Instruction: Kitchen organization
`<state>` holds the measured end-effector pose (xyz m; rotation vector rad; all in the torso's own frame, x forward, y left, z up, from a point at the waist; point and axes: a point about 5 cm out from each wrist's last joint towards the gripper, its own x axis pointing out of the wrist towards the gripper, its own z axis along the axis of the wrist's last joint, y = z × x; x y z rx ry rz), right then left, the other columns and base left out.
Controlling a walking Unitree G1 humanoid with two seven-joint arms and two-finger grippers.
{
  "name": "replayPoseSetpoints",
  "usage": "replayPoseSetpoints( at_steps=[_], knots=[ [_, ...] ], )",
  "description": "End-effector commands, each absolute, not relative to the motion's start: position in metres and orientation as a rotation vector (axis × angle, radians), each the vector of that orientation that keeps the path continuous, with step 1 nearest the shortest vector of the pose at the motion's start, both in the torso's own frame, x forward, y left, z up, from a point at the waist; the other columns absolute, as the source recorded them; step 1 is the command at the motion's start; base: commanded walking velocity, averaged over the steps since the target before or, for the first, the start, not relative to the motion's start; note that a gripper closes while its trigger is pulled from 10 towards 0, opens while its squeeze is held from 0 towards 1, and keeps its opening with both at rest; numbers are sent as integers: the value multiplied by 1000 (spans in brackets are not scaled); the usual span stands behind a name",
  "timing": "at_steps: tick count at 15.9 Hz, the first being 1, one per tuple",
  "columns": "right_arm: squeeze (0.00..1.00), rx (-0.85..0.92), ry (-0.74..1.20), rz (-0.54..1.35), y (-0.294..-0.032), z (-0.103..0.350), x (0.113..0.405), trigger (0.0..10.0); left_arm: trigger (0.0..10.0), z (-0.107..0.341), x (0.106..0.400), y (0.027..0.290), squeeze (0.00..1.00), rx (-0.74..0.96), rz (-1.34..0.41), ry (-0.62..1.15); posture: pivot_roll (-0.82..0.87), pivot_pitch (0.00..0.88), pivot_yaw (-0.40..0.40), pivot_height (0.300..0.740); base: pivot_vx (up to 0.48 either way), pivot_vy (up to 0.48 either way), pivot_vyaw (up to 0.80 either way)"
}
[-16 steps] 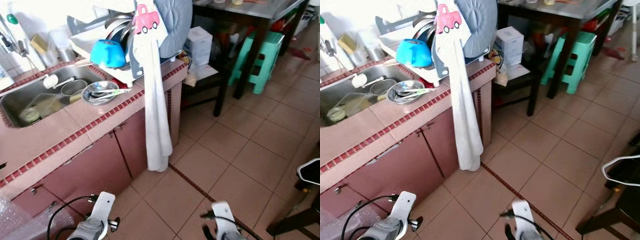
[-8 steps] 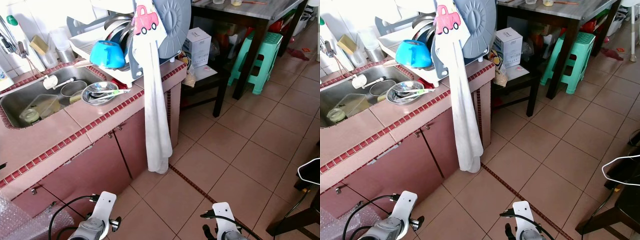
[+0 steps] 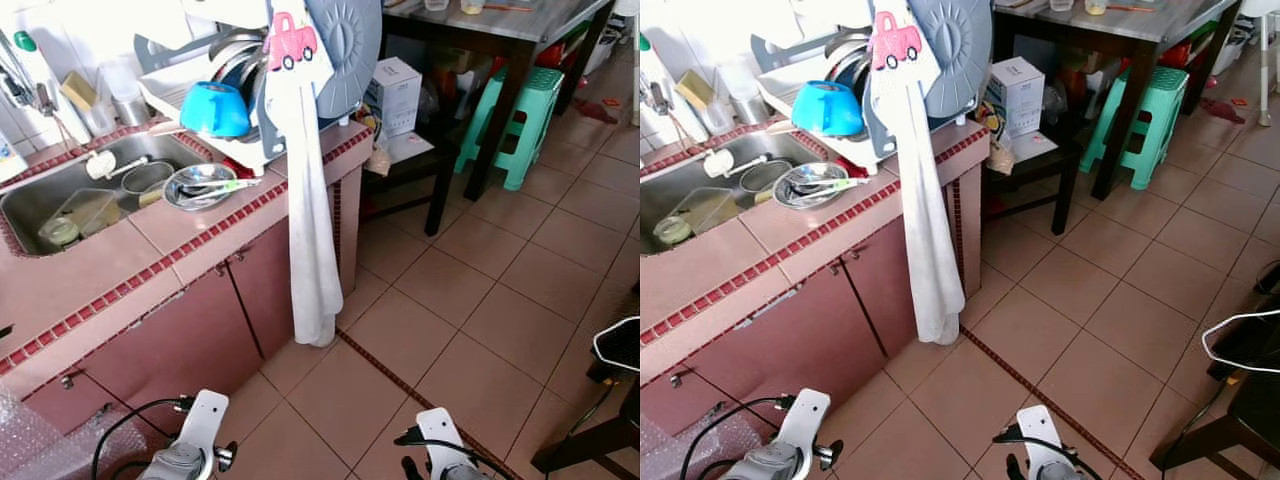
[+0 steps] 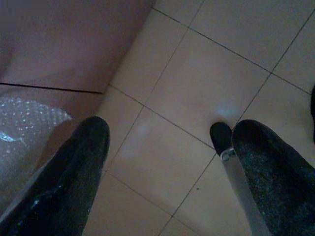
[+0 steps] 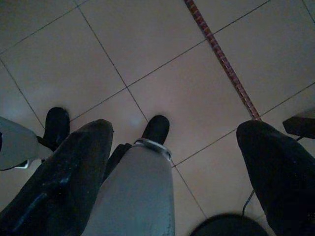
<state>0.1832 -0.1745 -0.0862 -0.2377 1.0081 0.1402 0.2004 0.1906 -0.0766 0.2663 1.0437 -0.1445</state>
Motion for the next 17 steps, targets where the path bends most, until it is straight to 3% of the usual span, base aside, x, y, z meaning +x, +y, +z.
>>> replayPoseSetpoints(
  at_steps=[1,4,17],
  knots=[
    [0,-238,1004,144,-171,-87,182,10000,10000,-77,199,194,0,279,-131,1053,2,0,91,740,0,0,0],
    [0,-281,998,186,-166,-86,185,10000,10000,-78,197,194,0,276,-128,1058,10,0,84,740,0,0,0],
    [0,-324,996,227,-165,-88,182,10000,10000,-81,191,193,0,302,-169,1060,2,0,76,740,0,0,800]
  ],
)
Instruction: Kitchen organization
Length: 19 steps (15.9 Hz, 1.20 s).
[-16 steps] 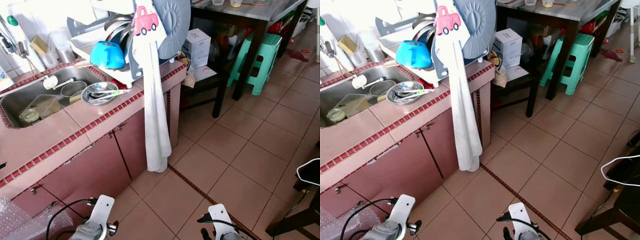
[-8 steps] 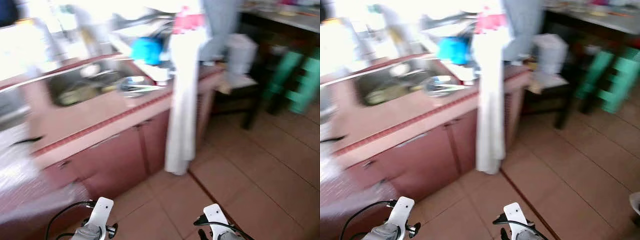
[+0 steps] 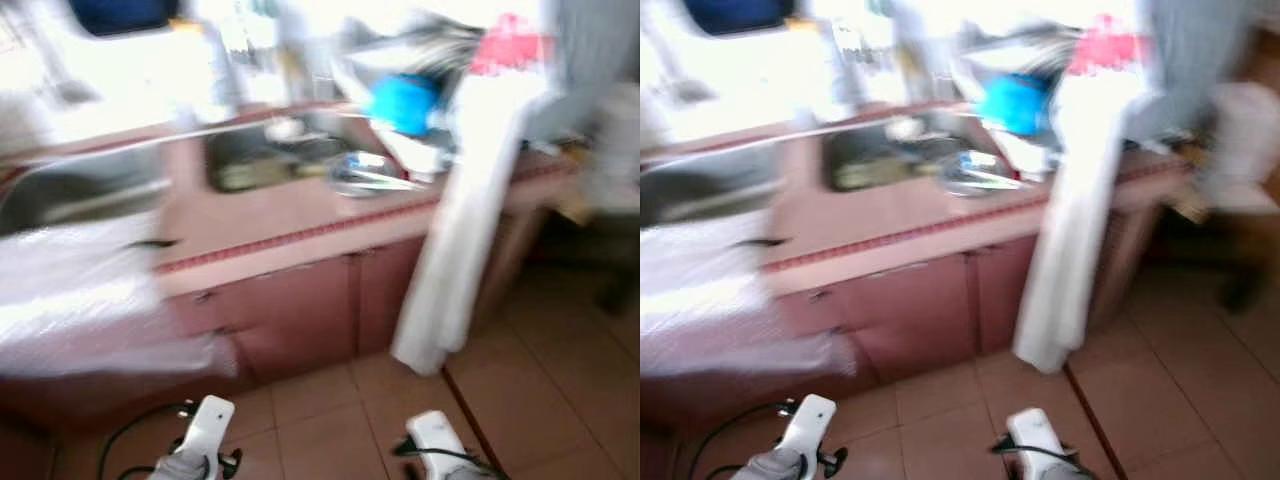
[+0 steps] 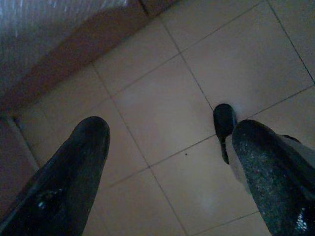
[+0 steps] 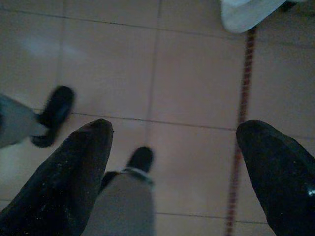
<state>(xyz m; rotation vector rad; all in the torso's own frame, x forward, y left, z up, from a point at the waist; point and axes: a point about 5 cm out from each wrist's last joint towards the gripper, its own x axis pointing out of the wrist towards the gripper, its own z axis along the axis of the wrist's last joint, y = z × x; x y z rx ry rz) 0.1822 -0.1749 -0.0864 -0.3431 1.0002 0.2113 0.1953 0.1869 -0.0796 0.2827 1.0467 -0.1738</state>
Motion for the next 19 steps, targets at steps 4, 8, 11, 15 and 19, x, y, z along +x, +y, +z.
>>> replayPoseSetpoints(
  at_steps=[4,8,11,15,19],
  knots=[
    [0,-317,1001,211,-170,-88,180,10000,10000,-80,194,190,0,246,-143,1037,-4,0,68,740,0,0,600],
    [0,-216,827,143,-184,-65,216,10000,10000,-59,227,183,0,137,-197,863,-8,0,17,740,0,0,0],
    [0,-187,668,158,-193,-41,244,10000,10000,-40,249,184,0,108,-242,689,-2,0,7,740,0,0,0],
    [0,-156,417,209,-201,2,260,10000,10000,14,260,178,0,32,-250,384,5,0,9,740,0,0,0],
    [0,-169,190,213,-194,50,246,10000,10000,68,246,178,0,100,-208,119,6,0,29,740,0,0,0]
  ],
)
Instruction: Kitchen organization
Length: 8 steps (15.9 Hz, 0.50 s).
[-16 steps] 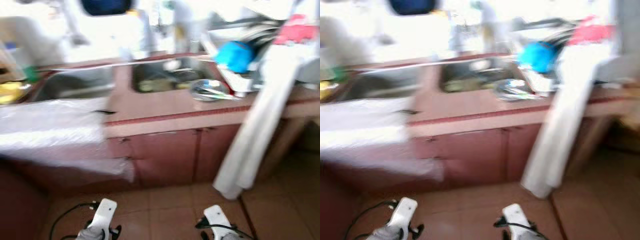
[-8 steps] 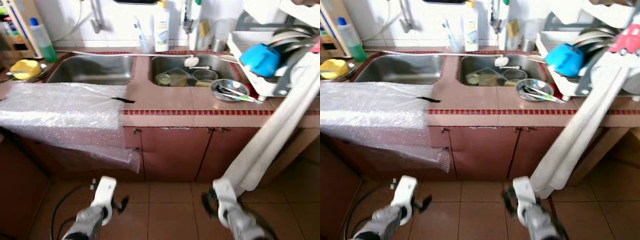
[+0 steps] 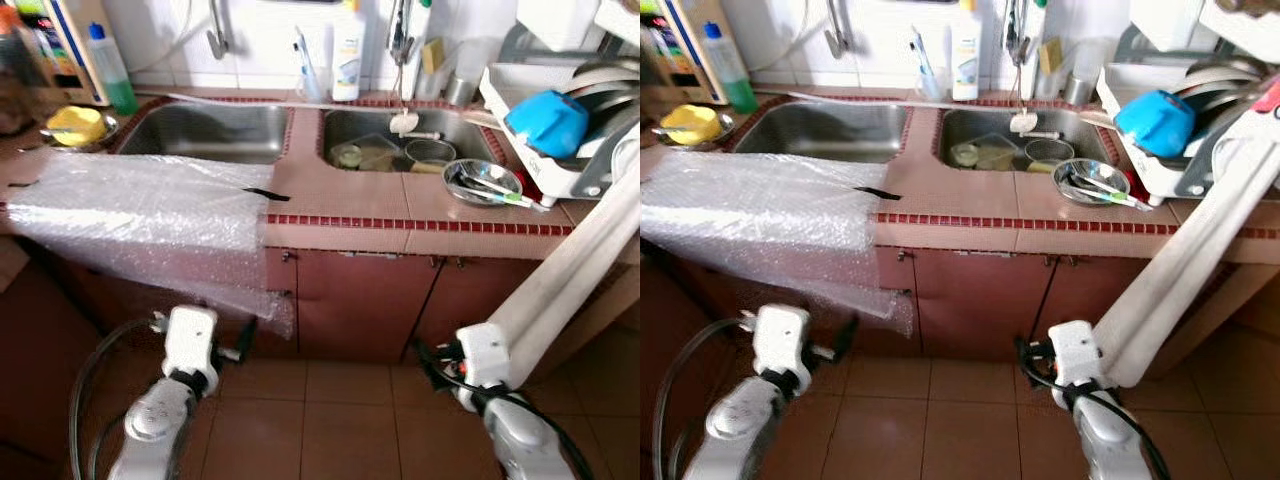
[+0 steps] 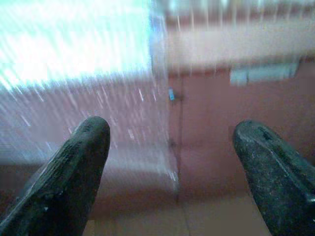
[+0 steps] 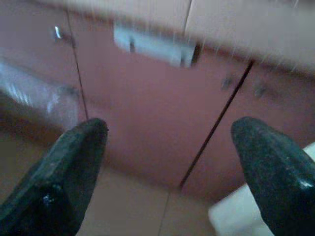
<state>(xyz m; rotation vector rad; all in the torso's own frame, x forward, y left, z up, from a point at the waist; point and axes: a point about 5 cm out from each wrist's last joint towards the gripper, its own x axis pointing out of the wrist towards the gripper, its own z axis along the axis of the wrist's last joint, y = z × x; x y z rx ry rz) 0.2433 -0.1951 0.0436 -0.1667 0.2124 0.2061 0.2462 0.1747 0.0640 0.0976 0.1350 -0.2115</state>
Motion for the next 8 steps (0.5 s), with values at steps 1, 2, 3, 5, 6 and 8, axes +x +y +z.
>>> replayPoseSetpoints(
  at_steps=[1,2,3,5,6,8],
  knots=[
    [0,-179,117,181,-193,66,244,10000,10000,82,244,179,0,128,-190,67,6,0,35,740,0,0,0],
    [0,-167,67,126,-194,81,241,10000,10000,94,240,178,0,140,-185,38,11,0,36,740,0,0,0],
    [0,-145,44,71,-194,89,240,10000,10000,101,238,179,0,169,-174,24,9,5,40,740,0,0,0],
    [0,-100,36,-3,-192,96,238,10000,10000,103,236,178,0,164,-159,38,8,5,47,740,0,0,0],
    [0,-70,39,-25,-189,96,240,10000,10000,100,238,177,0,142,-157,55,1,7,55,740,0,0,0],
    [0,-92,14,22,-177,103,248,10000,10000,103,248,174,0,124,-168,57,-5,7,66,740,0,0,0]
  ],
)
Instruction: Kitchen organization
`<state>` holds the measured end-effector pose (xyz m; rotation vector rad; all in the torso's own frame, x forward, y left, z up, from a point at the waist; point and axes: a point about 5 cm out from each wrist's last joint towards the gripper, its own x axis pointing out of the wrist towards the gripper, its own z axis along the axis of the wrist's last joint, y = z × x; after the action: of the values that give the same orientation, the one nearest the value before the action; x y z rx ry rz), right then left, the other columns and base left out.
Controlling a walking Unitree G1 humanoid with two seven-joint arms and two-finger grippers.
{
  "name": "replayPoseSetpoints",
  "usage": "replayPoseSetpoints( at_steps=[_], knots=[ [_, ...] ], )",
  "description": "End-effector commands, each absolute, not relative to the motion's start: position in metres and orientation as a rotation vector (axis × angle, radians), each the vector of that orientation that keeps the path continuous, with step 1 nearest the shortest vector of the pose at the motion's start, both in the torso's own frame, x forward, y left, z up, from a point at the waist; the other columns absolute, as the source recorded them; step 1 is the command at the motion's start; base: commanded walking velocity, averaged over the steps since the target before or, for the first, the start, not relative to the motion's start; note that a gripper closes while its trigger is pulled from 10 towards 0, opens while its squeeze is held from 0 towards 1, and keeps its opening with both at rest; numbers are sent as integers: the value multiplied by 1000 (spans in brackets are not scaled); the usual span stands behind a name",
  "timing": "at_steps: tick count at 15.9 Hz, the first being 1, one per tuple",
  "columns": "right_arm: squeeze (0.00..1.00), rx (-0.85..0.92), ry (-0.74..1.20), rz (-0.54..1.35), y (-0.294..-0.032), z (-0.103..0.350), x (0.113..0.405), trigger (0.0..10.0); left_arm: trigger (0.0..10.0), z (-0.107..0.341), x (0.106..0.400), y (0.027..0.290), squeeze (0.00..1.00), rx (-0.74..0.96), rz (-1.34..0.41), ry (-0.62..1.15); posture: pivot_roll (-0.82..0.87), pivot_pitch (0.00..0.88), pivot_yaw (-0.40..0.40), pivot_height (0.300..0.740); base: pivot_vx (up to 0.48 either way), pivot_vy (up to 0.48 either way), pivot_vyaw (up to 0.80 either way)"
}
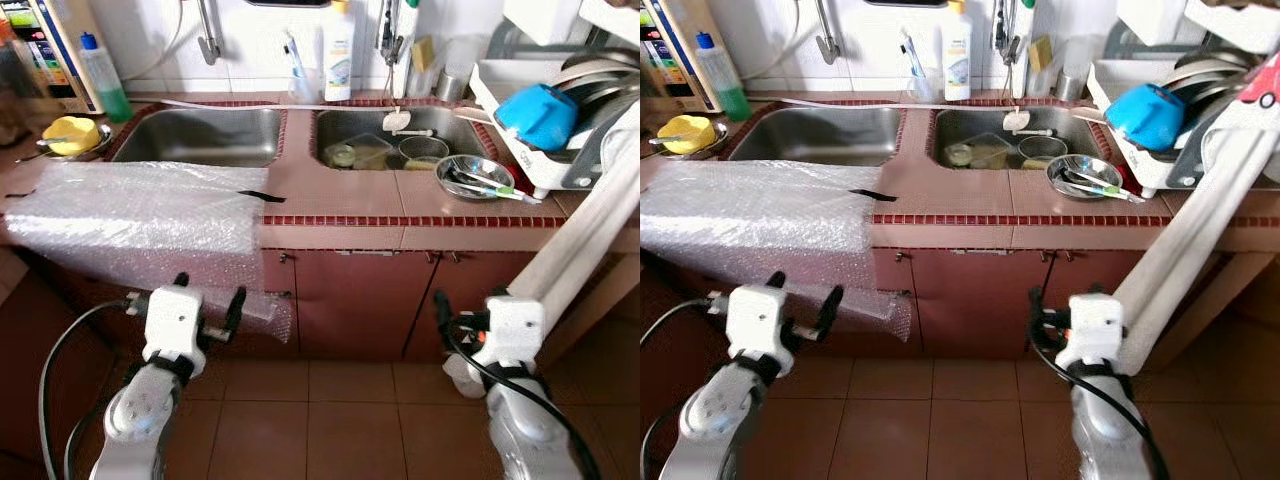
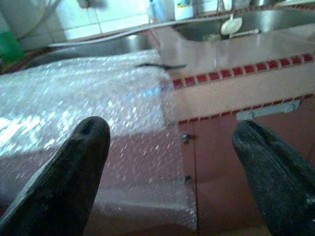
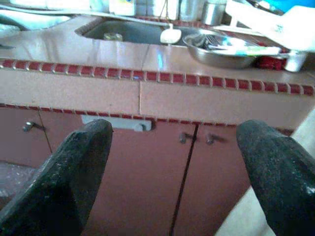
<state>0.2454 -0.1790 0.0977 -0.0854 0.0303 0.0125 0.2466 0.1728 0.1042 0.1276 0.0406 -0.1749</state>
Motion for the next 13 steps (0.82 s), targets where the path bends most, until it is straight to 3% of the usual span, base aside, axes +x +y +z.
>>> replayPoseSetpoints(
  at_steps=[1,3,13],
  knots=[
    [0,-103,-5,34,-173,109,253,10000,10000,105,255,176,0,104,-153,63,-5,3,69,740,0,0,0],
    [0,-86,-19,23,-171,117,260,10000,10000,111,265,175,0,85,-131,54,-3,1,74,740,0,137,0],
    [0,-87,-41,25,-168,128,269,10000,10000,107,273,170,0,61,-129,87,-15,0,79,740,0,461,0]
  ],
)
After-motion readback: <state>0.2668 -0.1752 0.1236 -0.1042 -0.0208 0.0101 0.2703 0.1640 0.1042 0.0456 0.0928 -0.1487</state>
